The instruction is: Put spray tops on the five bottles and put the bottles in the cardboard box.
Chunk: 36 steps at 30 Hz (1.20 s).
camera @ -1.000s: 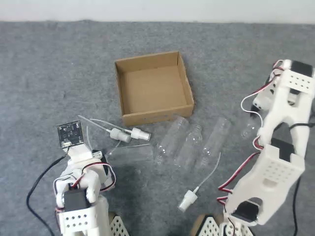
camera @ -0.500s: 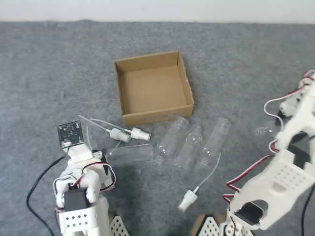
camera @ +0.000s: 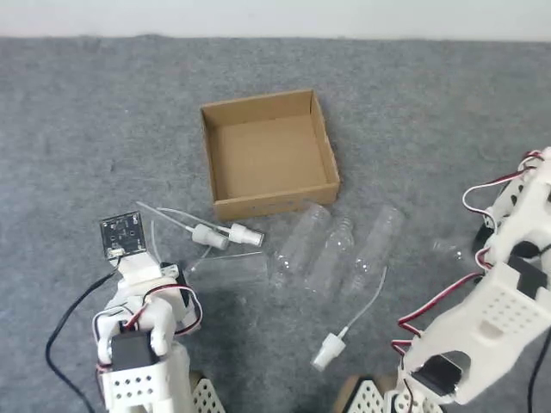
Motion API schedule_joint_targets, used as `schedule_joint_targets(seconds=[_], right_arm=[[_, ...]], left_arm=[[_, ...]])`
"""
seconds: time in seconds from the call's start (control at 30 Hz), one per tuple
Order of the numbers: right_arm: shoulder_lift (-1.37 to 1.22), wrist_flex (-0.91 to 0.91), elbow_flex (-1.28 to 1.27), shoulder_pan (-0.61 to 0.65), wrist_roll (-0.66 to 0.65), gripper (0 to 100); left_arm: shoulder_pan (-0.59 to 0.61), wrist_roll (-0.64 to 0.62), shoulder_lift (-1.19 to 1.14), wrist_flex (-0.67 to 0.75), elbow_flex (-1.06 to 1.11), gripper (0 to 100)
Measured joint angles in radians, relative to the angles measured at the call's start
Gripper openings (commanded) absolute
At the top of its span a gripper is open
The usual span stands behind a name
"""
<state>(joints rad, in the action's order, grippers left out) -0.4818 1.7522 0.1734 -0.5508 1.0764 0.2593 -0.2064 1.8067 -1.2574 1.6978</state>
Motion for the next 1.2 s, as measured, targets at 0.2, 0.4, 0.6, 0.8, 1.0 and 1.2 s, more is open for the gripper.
schedule_joint_targets(seconds=[0.2, 0.4, 0.6, 0.8, 1.0, 1.2], right_arm=[[0.0, 0.0, -0.048, 0.0, -0.066, 0.9], [0.0, 0.0, -0.051, 0.0, -0.106, 1.1], [0.0, 0.0, -0.051, 0.0, -0.11, 12.2], [0.0, 0.0, -0.051, 0.006, -0.11, 23.2], [0.0, 0.0, -0.051, 0.023, -0.11, 23.7], [0.0, 0.0, -0.051, 0.041, -0.11, 23.8]], left_arm=[[0.0, 0.0, 0.0, 0.0, 0.0, 1], [0.0, 0.0, 0.0, 0.0, 0.0, 1], [0.0, 0.0, 0.0, 0.0, 0.0, 1], [0.0, 0.0, 0.0, 0.0, 0.0, 1], [0.0, 0.0, 0.0, 0.0, 0.0, 1], [0.0, 0.0, 0.0, 0.0, 0.0, 1]])
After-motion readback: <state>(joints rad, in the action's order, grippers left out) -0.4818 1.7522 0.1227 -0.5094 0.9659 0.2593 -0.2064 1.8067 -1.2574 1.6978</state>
